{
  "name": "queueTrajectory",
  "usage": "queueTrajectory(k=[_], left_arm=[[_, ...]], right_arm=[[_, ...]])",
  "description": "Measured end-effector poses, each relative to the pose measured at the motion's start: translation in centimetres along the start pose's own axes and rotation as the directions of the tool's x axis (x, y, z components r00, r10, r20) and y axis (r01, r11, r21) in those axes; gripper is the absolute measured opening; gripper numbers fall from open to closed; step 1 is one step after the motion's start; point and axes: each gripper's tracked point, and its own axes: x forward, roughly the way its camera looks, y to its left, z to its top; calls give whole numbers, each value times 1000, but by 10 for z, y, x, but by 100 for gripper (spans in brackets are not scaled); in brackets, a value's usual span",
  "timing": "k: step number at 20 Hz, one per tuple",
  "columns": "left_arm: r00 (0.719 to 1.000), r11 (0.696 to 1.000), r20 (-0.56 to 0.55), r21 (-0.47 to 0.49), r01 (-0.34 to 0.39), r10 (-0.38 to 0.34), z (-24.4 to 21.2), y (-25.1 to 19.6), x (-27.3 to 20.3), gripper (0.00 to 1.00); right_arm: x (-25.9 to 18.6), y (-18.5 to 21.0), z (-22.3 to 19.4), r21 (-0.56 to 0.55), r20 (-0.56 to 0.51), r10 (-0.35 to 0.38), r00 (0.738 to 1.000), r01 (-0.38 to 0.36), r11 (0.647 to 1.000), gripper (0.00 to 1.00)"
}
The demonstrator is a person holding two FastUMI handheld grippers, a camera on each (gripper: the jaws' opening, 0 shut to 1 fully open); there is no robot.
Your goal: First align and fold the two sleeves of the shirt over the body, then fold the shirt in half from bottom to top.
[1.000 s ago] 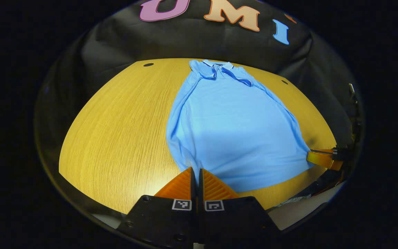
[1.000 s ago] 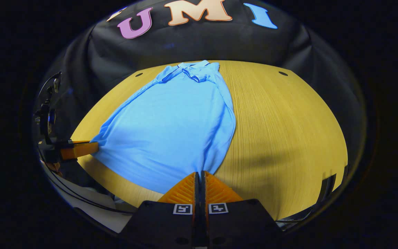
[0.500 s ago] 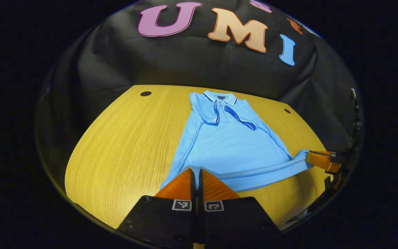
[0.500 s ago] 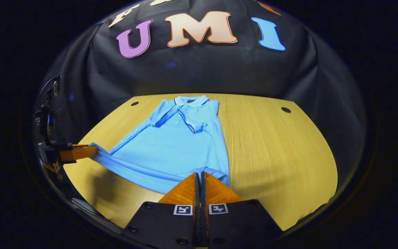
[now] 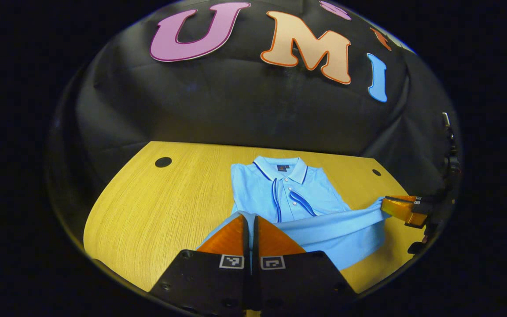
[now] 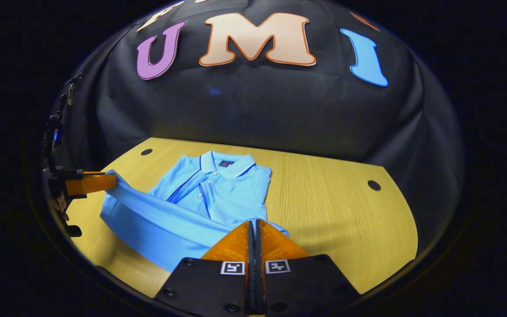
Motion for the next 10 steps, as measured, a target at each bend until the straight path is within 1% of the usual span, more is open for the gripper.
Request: queueTrajectory(k=[1, 2, 3, 5, 10], left_arm=[[1000, 1000, 7, -1, -3, 3, 8, 1, 14, 0], [1000, 1000, 10, -3, 0, 0, 14, 1, 27, 0], [1000, 1000, 7, 0, -2, 2, 19, 2, 42, 0], [1000, 1000, 6, 12, -17, 17, 32, 8, 71, 0], [998, 999, 23, -14, -50, 50, 55, 21, 129, 0]], right_arm=[[12, -2, 9, 7, 6, 0, 1000, 0, 1000, 3], [24, 0, 26, 13, 13, 3, 1000, -3, 1000, 0], [39, -3, 36, 7, 25, 2, 1000, -2, 1000, 2], [67, -9, 50, -17, 32, -6, 999, 7, 1000, 2], [123, -15, 66, -14, 41, -11, 999, 12, 1000, 2]])
